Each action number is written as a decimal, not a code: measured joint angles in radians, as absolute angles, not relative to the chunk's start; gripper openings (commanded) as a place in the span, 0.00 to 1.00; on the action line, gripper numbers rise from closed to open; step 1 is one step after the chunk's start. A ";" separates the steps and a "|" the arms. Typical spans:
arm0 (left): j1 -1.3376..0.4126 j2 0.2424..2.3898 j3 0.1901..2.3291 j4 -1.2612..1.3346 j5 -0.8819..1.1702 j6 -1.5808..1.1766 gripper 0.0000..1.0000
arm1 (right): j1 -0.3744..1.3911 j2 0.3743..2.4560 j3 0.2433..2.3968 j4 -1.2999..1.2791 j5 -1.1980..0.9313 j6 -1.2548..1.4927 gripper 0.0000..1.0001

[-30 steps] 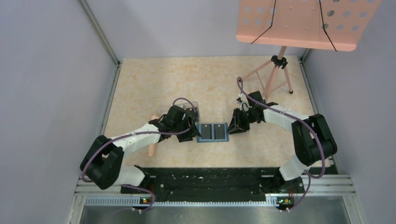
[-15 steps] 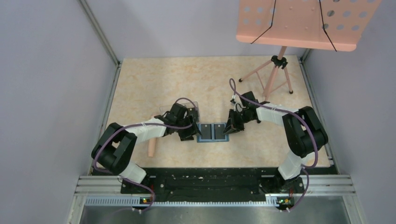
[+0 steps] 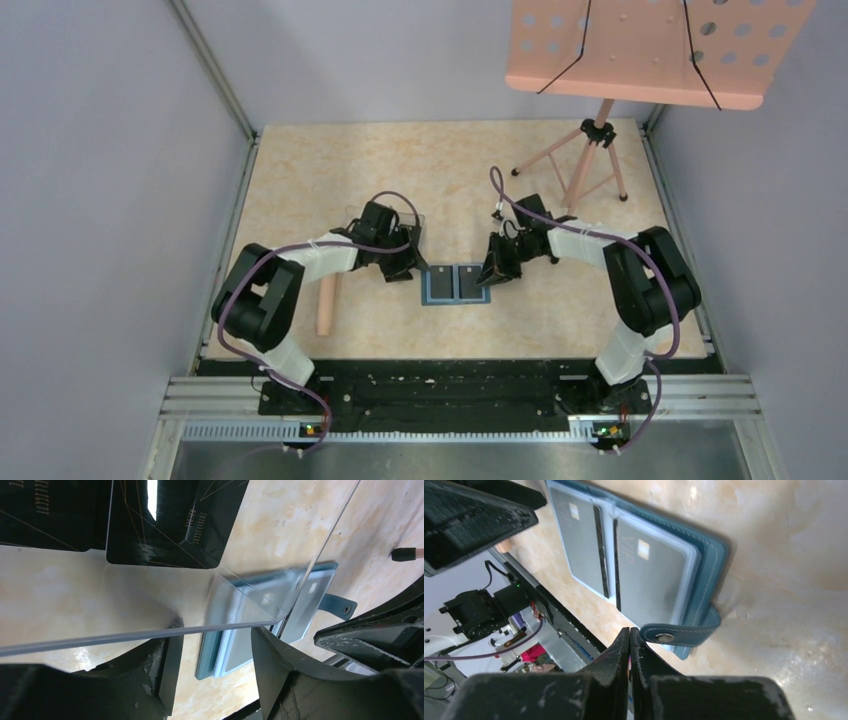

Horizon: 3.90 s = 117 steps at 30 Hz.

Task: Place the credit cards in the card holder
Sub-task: Close the card holder at the center of the board.

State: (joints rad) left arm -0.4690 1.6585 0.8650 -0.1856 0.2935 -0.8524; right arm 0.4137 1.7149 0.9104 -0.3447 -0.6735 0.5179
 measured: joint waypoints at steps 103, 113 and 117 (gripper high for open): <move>-0.525 1.628 0.743 -0.018 0.395 -0.967 0.46 | 0.514 1.884 1.087 -0.442 -0.603 0.402 0.00; -0.577 1.617 0.819 -0.026 0.400 -0.958 0.44 | 0.515 1.884 1.086 -0.442 -0.604 0.402 0.00; -0.582 1.617 0.838 -0.046 0.401 -0.945 0.25 | 0.515 1.884 1.086 -0.442 -0.604 0.402 0.00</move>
